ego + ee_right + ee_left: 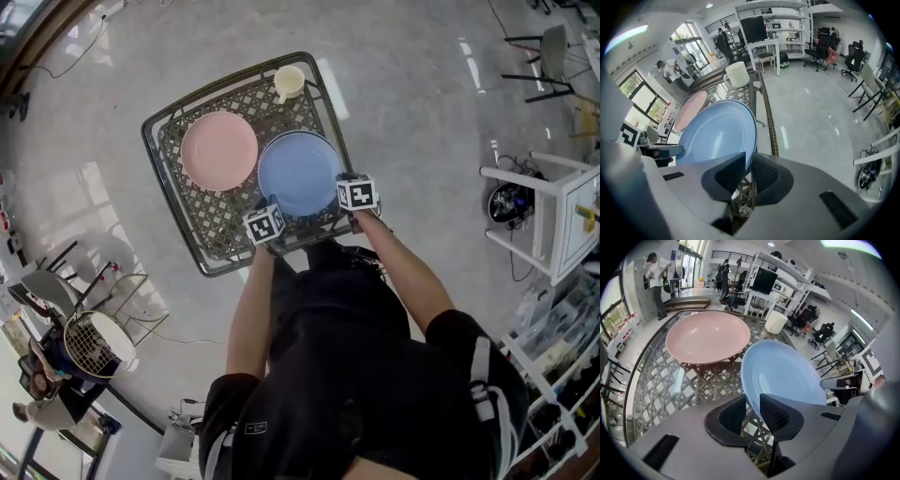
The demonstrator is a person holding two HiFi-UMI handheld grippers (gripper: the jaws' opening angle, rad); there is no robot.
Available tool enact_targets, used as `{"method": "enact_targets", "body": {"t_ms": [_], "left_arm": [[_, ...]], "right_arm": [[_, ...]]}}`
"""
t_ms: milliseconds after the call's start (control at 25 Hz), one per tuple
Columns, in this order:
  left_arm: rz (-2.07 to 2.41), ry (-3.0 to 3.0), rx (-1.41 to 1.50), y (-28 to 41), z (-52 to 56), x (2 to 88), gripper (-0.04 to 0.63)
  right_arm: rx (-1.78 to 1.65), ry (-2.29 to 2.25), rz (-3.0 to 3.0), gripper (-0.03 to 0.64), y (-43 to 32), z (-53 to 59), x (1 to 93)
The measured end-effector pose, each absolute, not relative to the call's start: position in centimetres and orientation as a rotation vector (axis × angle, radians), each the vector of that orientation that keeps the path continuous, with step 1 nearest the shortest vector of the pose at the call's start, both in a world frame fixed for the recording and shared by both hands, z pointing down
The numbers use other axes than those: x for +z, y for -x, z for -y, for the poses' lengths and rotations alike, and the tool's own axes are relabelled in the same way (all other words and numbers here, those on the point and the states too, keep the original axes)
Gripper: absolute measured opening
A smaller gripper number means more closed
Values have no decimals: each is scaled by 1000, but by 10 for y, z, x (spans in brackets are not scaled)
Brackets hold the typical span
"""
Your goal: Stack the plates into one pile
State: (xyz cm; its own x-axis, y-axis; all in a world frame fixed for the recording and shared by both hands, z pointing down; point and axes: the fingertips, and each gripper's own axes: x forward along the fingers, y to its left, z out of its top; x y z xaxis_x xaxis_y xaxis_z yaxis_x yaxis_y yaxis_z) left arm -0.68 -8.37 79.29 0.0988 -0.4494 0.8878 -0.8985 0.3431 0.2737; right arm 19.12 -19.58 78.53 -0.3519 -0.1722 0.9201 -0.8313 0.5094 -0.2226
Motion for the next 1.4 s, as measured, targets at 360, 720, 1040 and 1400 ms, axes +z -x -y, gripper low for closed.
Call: {"method": "enact_targets", "body": {"t_ms": [360, 720, 1040, 1400], "left_arm": [[1540, -1275, 507, 13, 77, 778, 141], [1702, -1346, 395, 45, 70, 714, 73], [1856, -1475, 318, 104, 69, 645, 15], [1905, -1442, 261, 191, 64, 632, 15]], "right_arm": [[869, -872, 1876, 72, -191, 198, 774], [726, -897, 2122, 51, -156, 183, 716], [668, -891, 2299, 11, -85, 181, 668], [670, -867, 2337, 10, 4, 179, 650]]}}
